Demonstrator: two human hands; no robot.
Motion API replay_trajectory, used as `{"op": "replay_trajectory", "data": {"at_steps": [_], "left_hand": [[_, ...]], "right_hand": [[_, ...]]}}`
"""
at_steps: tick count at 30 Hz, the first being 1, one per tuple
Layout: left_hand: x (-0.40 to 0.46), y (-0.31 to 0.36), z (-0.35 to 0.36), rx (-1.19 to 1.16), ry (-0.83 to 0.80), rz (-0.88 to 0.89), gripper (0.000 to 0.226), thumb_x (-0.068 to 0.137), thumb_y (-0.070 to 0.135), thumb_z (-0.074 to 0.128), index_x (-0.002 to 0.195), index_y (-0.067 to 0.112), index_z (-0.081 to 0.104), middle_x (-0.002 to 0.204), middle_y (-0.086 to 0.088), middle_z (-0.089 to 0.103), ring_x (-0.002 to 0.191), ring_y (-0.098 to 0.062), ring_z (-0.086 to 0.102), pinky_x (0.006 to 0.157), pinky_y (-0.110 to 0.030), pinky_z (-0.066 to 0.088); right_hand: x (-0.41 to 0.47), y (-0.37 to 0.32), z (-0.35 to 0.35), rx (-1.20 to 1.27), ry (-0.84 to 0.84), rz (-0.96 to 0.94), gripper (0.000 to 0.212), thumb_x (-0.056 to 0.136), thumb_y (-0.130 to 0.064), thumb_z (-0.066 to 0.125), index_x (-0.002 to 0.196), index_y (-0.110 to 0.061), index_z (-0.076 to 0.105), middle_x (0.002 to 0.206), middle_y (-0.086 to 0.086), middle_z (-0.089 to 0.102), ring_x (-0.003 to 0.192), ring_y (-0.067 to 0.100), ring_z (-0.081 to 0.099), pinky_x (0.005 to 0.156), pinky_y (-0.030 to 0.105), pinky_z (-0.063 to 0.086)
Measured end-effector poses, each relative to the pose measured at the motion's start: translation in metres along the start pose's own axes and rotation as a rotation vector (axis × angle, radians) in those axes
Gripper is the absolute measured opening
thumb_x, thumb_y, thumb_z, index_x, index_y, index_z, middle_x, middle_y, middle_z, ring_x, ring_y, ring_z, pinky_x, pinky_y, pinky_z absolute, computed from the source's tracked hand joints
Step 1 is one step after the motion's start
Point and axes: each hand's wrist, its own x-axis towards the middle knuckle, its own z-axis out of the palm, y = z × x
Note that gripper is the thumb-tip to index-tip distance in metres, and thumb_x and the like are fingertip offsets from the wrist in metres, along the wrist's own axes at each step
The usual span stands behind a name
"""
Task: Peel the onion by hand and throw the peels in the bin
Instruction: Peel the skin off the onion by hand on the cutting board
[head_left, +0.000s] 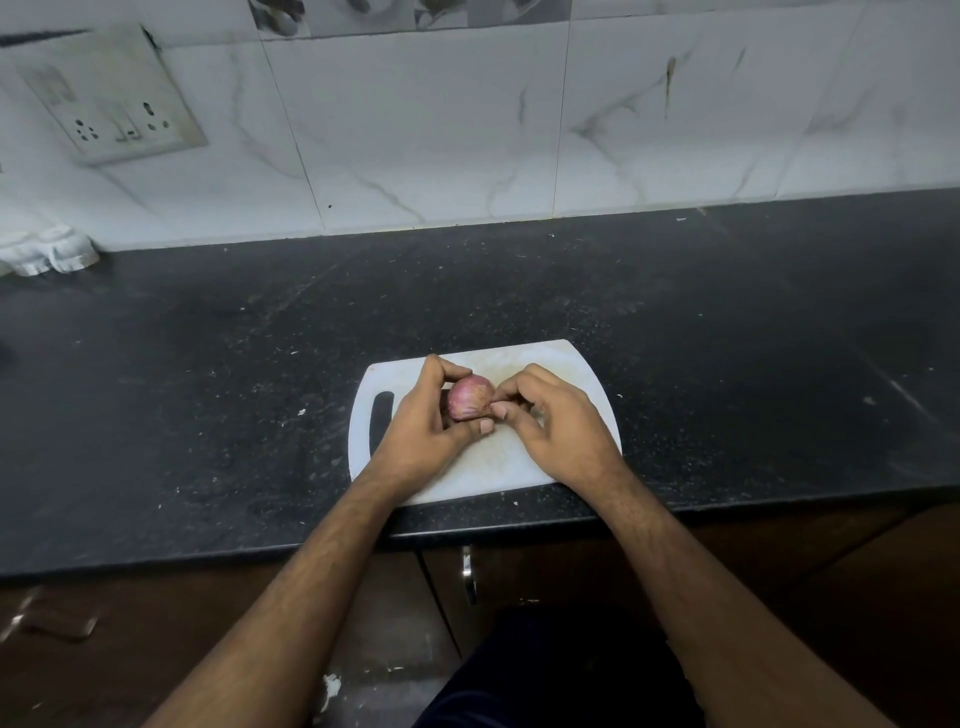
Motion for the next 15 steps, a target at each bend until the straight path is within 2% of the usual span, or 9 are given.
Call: {"op": "replay_trajectory", "data": {"at_steps": [4,7,9,12,15], "left_hand": [[0.001,-0.002,-0.003,-0.037,-0.012,-0.001,0.047,0.087,0.016,0.086,0.117,0.024,0.051,0.116,0.005,0.068,0.109,-0.014,0.068,0.098,-0.039,0.058],[0.001,-0.004,-0.007,-0.150,0.045,-0.042,0.048,0.081,0.029,0.087,0.115,0.033,0.052,0.123,-0.009,0.066,0.112,-0.021,0.067,0.105,-0.049,0.056],[0.001,-0.006,-0.009,-0.206,0.069,-0.044,0.048,0.080,0.029,0.086,0.115,0.036,0.053,0.125,-0.011,0.064,0.113,-0.022,0.066,0.107,-0.051,0.054],[0.002,-0.006,-0.011,-0.273,0.076,-0.040,0.048,0.085,0.018,0.082,0.122,0.033,0.054,0.129,-0.010,0.062,0.116,-0.019,0.063,0.108,-0.047,0.053],[0.001,-0.004,-0.009,-0.322,0.032,-0.041,0.051,0.087,0.008,0.083,0.126,0.021,0.052,0.130,-0.010,0.065,0.117,-0.015,0.065,0.102,-0.033,0.054]], "right_hand": [[0.001,0.001,-0.002,-0.044,-0.029,-0.012,0.004,0.101,-0.030,0.060,0.100,-0.031,0.064,0.098,-0.022,0.059,0.088,0.006,0.062,0.076,0.037,0.056],[0.000,-0.001,-0.001,-0.084,-0.049,-0.010,0.007,0.103,-0.032,0.055,0.102,-0.031,0.062,0.098,-0.023,0.058,0.087,0.004,0.060,0.074,0.032,0.053],[0.000,-0.001,-0.001,-0.067,-0.022,0.012,0.014,0.104,-0.035,0.051,0.102,-0.032,0.064,0.096,-0.023,0.061,0.087,0.004,0.062,0.076,0.034,0.055],[0.001,-0.001,-0.001,0.003,-0.028,0.108,0.028,0.101,-0.051,0.048,0.102,-0.032,0.069,0.088,-0.020,0.070,0.085,0.003,0.068,0.079,0.041,0.059],[0.002,-0.002,0.000,-0.009,-0.073,0.142,0.017,0.098,-0.049,0.060,0.106,-0.037,0.069,0.085,-0.021,0.072,0.080,0.002,0.068,0.078,0.041,0.059]]}}
